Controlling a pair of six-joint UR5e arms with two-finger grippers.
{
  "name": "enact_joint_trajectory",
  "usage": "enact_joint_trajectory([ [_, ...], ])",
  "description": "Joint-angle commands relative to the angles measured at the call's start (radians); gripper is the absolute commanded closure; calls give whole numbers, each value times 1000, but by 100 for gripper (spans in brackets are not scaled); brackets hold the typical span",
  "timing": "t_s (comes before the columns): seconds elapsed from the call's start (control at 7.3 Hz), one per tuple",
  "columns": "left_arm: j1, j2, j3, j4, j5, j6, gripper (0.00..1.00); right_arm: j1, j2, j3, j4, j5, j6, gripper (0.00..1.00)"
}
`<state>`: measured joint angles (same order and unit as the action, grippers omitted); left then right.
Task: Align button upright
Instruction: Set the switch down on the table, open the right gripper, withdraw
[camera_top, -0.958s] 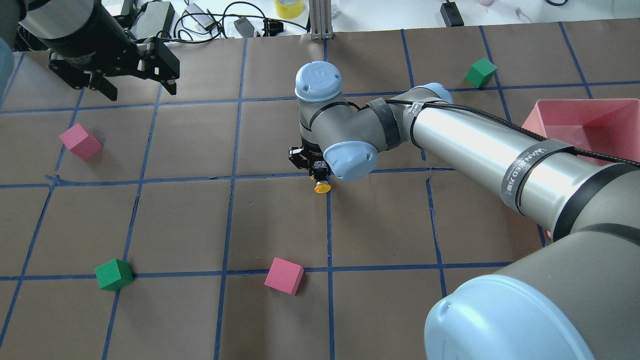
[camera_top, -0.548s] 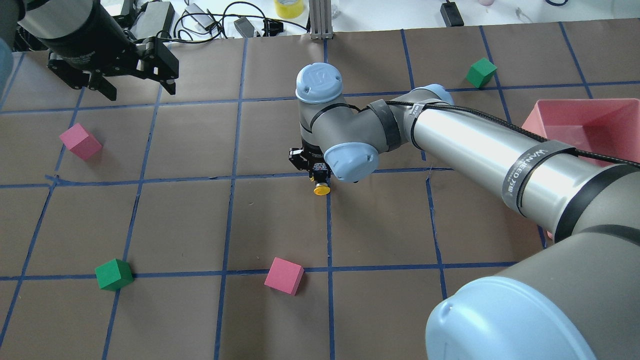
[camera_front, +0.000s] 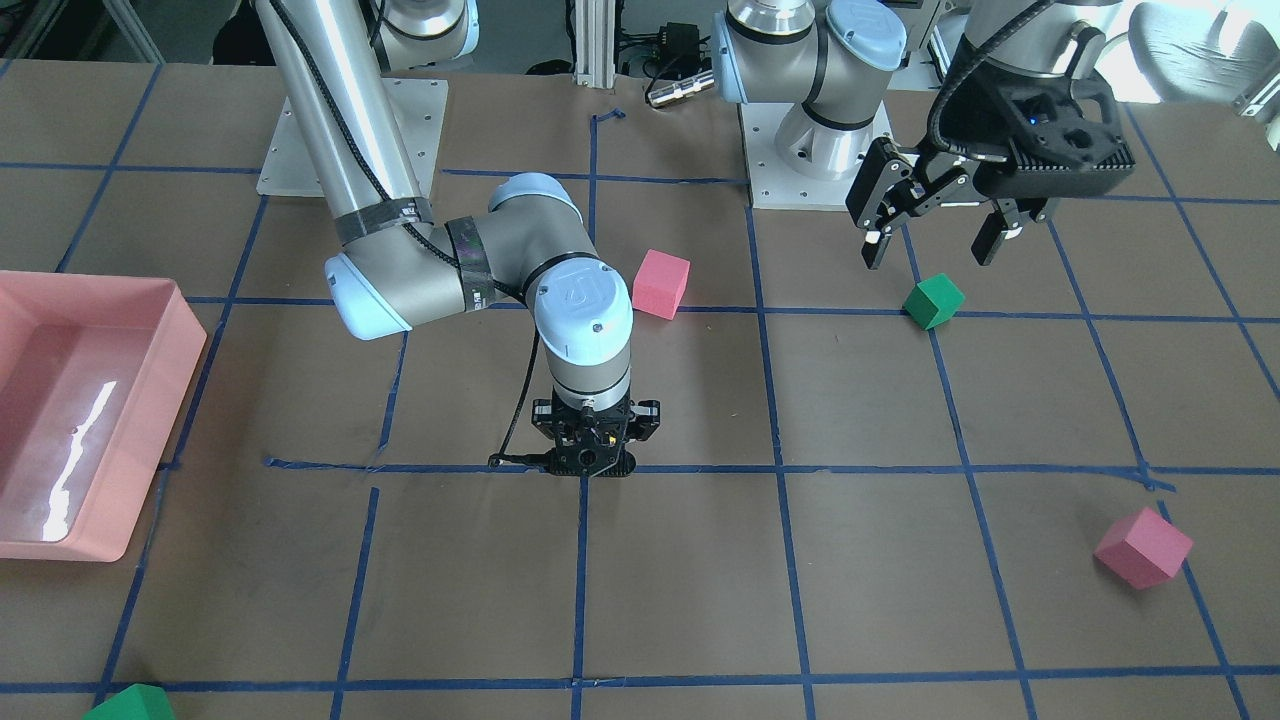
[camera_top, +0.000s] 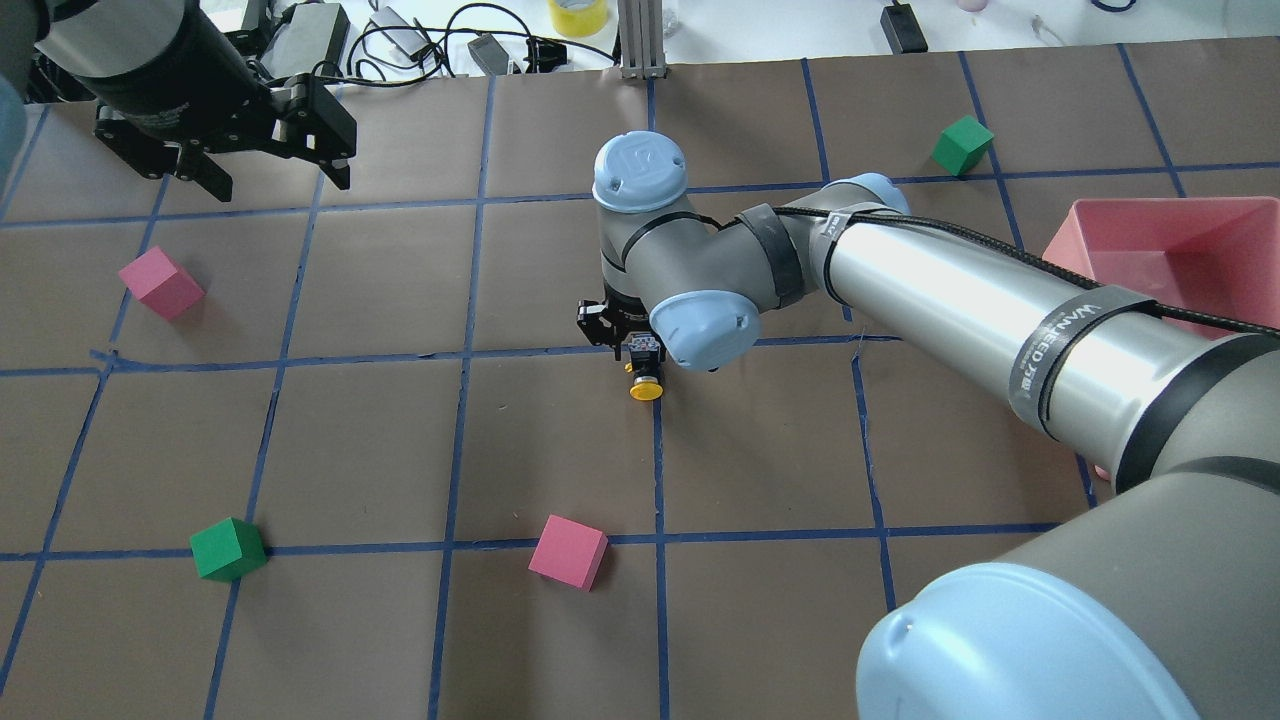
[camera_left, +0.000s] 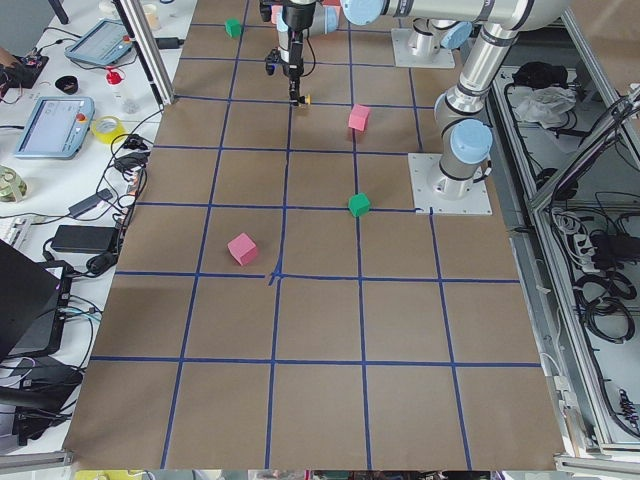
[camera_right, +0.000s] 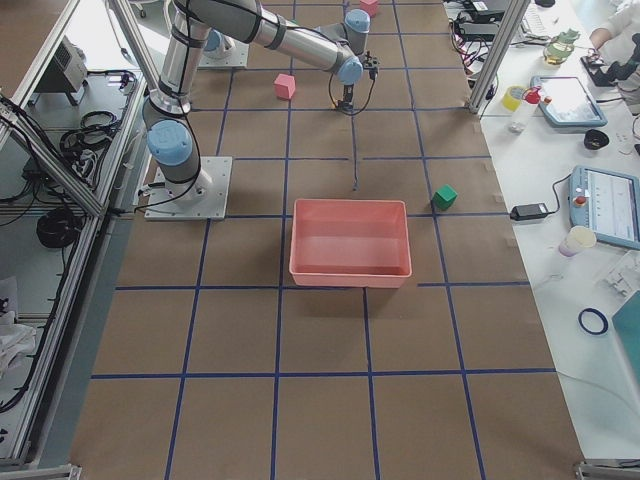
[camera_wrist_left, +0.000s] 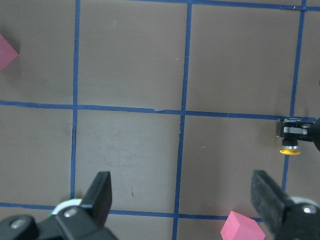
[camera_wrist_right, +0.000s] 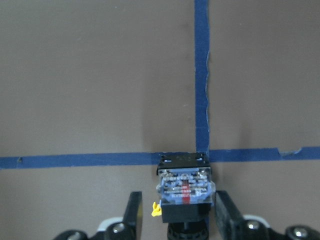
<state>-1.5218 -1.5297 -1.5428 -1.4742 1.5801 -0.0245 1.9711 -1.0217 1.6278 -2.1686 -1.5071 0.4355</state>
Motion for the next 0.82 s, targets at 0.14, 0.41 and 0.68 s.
enact_joint_trajectory([
  [0.14, 0, -1, 6, 0, 3, 0, 0, -3, -87, -22, 16, -17, -84, 0],
  [0.41, 0, -15, 18, 0, 8, 0, 0, -96, -194, -22, 143, -15, -138, 0],
  [0.68, 0, -33, 21, 8, 9, -3, 0, -292, -360, -29, 377, 28, -260, 0],
])
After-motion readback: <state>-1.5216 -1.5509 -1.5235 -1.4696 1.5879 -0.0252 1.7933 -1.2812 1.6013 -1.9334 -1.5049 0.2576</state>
